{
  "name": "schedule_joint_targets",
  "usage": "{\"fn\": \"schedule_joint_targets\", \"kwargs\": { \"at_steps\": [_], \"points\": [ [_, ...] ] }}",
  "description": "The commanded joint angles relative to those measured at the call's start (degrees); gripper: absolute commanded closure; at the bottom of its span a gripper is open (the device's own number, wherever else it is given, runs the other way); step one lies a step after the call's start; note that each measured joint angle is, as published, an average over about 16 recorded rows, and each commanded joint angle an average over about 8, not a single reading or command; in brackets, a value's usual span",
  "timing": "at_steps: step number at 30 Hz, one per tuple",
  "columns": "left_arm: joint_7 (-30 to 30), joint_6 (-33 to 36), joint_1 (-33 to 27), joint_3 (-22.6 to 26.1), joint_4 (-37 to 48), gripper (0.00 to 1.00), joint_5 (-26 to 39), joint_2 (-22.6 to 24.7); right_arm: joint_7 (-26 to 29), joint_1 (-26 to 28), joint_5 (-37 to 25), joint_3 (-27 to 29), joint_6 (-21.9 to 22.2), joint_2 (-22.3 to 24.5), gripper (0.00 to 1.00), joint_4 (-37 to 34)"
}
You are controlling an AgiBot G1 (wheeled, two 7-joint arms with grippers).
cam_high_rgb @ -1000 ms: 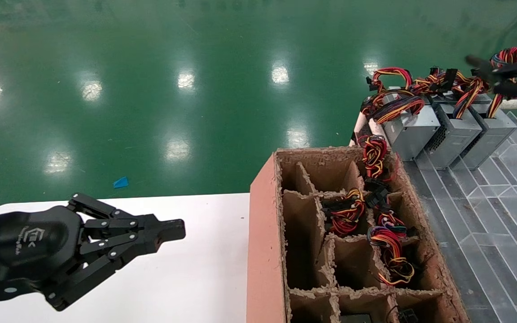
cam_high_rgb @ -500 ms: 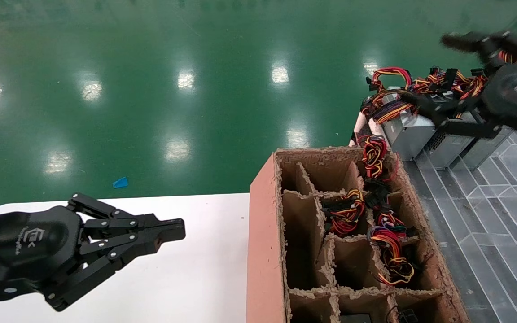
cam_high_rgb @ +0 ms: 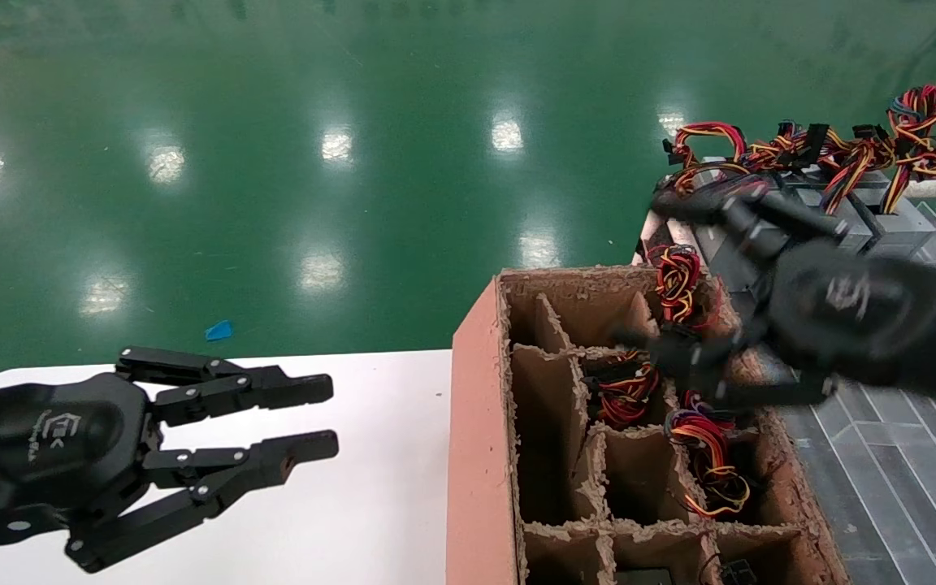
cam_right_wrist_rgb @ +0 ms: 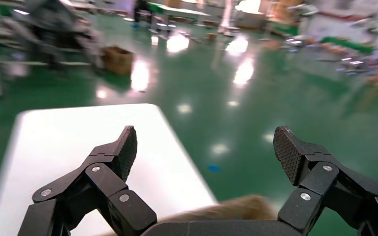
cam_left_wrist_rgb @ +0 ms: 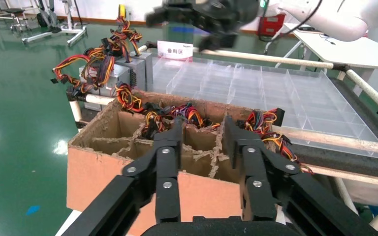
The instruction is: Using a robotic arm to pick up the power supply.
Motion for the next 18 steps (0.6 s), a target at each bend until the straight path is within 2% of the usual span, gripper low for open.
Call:
{"fn": "schedule_joint_targets", "kwargs": {
  "at_steps": [1, 10, 18],
  "points": [
    [0.0, 0.0, 0.0, 0.0, 0.0, 0.0, 0.0, 0.0, 2.3, -1.4, 0.9, -0.3, -0.8, 0.1, 0.0, 2.4],
    [0.0, 0.0, 0.0, 0.0, 0.0, 0.0, 0.0, 0.0, 11.5, -6.8, 4.5, -1.7, -4.0, 0.5, 0.0, 12.0],
    [0.0, 0.0, 0.0, 0.0, 0.0, 0.0, 0.0, 0.0, 12.8, -8.0, 5.4, -2.0, -4.7, 0.6, 0.0, 13.9]
  ]
}}
